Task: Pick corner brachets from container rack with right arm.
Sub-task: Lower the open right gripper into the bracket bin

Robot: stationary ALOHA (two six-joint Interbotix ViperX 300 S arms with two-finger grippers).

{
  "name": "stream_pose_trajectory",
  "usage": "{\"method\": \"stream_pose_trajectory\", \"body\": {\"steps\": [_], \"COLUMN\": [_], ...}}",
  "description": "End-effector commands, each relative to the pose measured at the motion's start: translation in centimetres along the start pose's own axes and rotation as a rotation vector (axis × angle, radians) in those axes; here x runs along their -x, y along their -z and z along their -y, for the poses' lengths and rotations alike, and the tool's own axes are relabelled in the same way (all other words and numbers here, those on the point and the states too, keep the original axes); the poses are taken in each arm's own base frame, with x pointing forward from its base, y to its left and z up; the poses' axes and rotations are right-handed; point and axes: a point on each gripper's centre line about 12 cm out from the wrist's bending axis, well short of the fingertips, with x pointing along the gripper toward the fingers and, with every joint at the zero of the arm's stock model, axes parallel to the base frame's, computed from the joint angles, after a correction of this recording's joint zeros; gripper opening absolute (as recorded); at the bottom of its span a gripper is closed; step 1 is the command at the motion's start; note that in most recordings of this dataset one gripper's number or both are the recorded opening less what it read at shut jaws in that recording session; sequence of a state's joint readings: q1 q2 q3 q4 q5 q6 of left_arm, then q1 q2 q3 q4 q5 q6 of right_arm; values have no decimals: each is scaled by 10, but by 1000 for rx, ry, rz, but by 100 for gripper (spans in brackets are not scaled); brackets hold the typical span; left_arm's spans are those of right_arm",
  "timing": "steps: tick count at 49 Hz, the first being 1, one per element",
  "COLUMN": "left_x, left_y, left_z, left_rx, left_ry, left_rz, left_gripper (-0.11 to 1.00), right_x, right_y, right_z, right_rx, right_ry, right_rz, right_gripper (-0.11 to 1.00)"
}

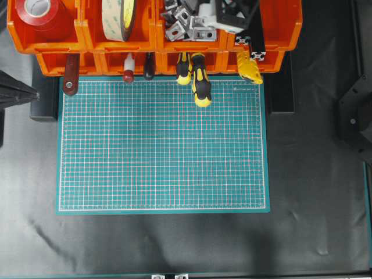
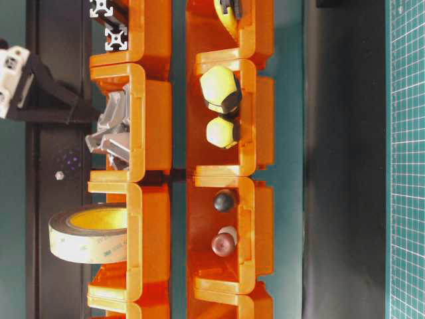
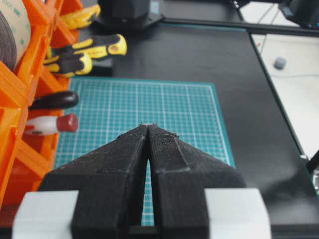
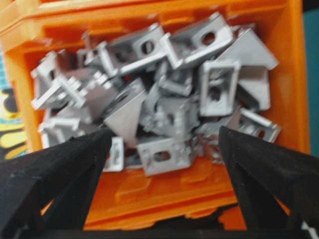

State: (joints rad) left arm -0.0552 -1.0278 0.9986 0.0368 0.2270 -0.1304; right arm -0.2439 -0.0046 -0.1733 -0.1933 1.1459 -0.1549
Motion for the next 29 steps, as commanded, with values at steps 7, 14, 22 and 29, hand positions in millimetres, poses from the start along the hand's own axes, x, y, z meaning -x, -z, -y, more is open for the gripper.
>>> {"method": "stream_pose_trajectory", "body": {"steps": [7, 14, 22, 29], "left_x": [1, 1, 1, 1], "left_y": [-12, -12, -11, -9], "left_z": [1, 1, 1, 1], "left_rx": [0, 0, 3, 1], "left_ry": [4, 4, 4, 3], "left_rz": [29, 29, 26, 23], "left_gripper": [0, 0, 0, 0], "right_x": [-4, -16, -18, -17], "right_y": [-7, -3, -3, -2], "right_z": [5, 3, 5, 8], "right_rx": [19, 38, 33, 31], "right_ry": [20, 9, 10, 16], "right_rz": [-24, -92, -99, -104], "right_gripper": [86, 86, 85, 79]}}
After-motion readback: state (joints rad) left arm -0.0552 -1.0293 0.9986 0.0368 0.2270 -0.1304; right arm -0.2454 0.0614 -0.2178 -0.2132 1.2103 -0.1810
